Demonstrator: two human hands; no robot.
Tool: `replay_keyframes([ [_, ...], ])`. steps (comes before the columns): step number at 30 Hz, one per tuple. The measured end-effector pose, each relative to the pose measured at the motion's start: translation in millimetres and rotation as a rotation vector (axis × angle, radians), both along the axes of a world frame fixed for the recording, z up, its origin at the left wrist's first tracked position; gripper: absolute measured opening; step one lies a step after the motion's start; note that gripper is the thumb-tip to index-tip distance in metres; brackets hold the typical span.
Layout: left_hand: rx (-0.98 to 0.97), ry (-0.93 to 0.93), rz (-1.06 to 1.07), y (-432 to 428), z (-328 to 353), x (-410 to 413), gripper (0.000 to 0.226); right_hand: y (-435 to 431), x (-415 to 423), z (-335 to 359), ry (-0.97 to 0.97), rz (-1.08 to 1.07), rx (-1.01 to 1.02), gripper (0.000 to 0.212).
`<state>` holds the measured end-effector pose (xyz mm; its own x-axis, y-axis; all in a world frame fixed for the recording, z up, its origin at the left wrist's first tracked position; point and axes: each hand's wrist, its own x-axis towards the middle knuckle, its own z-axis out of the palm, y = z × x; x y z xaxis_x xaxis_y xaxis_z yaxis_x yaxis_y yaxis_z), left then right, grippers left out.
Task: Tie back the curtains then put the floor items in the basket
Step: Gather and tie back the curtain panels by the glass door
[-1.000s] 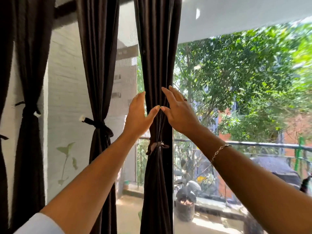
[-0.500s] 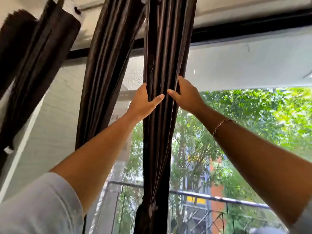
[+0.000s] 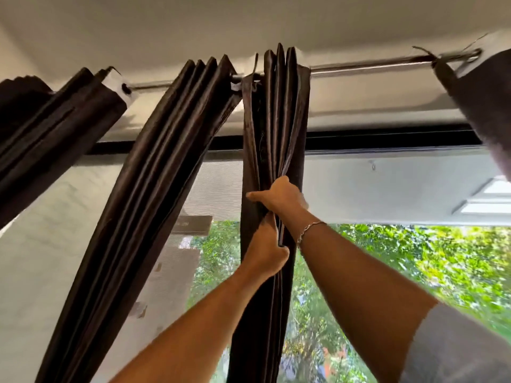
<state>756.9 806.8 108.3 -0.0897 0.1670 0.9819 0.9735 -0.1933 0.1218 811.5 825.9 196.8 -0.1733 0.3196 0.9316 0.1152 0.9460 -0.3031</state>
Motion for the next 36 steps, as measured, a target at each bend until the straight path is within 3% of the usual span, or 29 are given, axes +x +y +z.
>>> replay_keyframes([
  [2, 0.032, -0.006, -0.076, 13.2, 1.5, 0.8, 0.064, 3.9, -1.9, -1.3, 0.034, -0.176, 0.061, 0.084],
  [6, 0.067, 0.003, -0.154, 38.8, 1.7, 12.9, 0.055, 24.0, 5.9, 8.0, -0.05, 0.027, -0.122, 0.111],
  [11, 0.084, 0.078, -0.121, 65.8, 8.1, 44.4, 0.059, 63.7, 35.9, 18.6, -0.033, -0.069, -0.027, 0.046],
  [25, -0.045, 0.111, -0.218, 170.8, 7.1, 208.3, 0.066, 179.3, 204.5, 19.8, 0.065, -0.243, -0.066, 0.041],
  [29, -0.027, 0.104, -0.164, 175.6, -0.6, 220.8, 0.067, 180.4, 216.8, 13.3, 0.052, -0.224, -0.044, 0.04],
  [36, -0.036, 0.225, 0.148, 150.1, -37.0, 218.7, 0.076, 162.1, 214.2, -29.7, -0.004, -0.164, 0.085, 0.034],
])
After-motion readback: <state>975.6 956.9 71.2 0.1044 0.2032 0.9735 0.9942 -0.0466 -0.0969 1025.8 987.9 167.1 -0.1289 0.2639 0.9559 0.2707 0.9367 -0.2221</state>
